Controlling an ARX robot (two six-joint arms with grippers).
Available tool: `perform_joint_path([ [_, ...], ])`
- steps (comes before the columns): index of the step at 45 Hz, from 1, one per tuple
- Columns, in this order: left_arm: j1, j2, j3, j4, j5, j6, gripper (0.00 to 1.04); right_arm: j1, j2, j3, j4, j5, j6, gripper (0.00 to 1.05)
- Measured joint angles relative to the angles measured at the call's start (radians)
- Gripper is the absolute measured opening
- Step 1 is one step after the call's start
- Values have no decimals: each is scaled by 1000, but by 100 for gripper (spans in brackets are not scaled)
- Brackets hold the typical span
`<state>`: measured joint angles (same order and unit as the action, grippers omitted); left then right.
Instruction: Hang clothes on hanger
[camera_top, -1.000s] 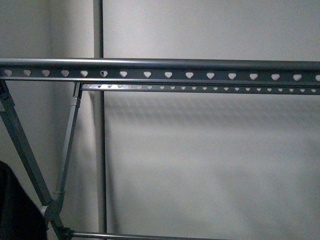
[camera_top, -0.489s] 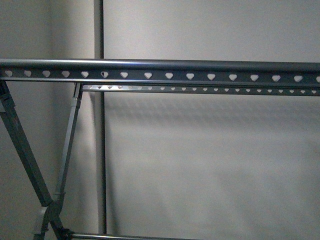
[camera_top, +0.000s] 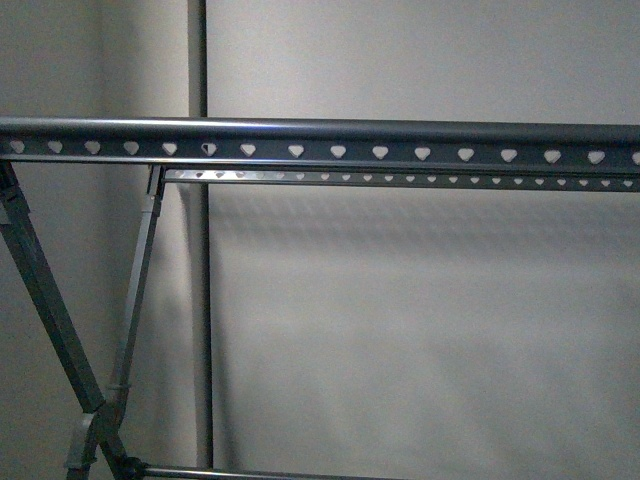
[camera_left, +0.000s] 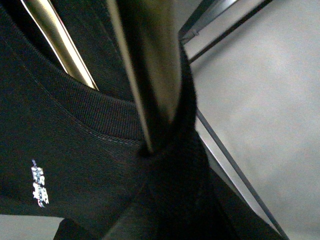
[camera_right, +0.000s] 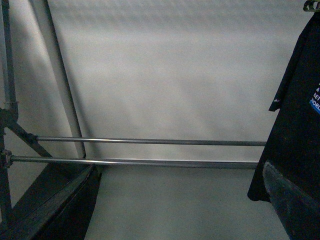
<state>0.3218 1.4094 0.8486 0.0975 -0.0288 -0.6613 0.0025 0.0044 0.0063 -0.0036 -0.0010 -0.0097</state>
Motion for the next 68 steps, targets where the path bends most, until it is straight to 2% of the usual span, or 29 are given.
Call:
perform_joint_path([
  [4, 9, -48, -38, -22, 67, 14, 3, 0, 0, 0, 0, 0, 0, 97],
  [14, -10, -273, -182, -136, 344, 216, 4, 0, 0, 0, 0, 0, 0, 97],
  [28, -88, -461, -215, -345, 629, 492, 4, 0, 0, 0, 0, 0, 0, 97],
  [31, -119, -464, -206, -410, 723, 628, 4, 0, 0, 0, 0, 0, 0, 97],
  [38, -158, -410, -146, -536, 804, 865, 4, 0, 0, 0, 0, 0, 0, 97],
  [43, -167, -328, -54, -637, 879, 1128, 4, 0, 0, 0, 0, 0, 0, 97],
  [51, -190, -150, 133, -761, 880, 1708, 4, 0, 0, 0, 0, 0, 0, 97],
  [55, -228, -69, 222, -826, 870, 1898, 4, 0, 0, 0, 0, 0, 0, 97],
  [58, -275, -30, 264, -824, 834, 2002, 4, 0, 0, 0, 0, 0, 0, 97],
  [64, -371, 8, 318, -745, 819, 2040, 4, 0, 0, 0, 0, 0, 0, 97],
  [68, -433, 18, 327, -632, 798, 2039, 4, 0, 0, 0, 0, 0, 0, 97],
])
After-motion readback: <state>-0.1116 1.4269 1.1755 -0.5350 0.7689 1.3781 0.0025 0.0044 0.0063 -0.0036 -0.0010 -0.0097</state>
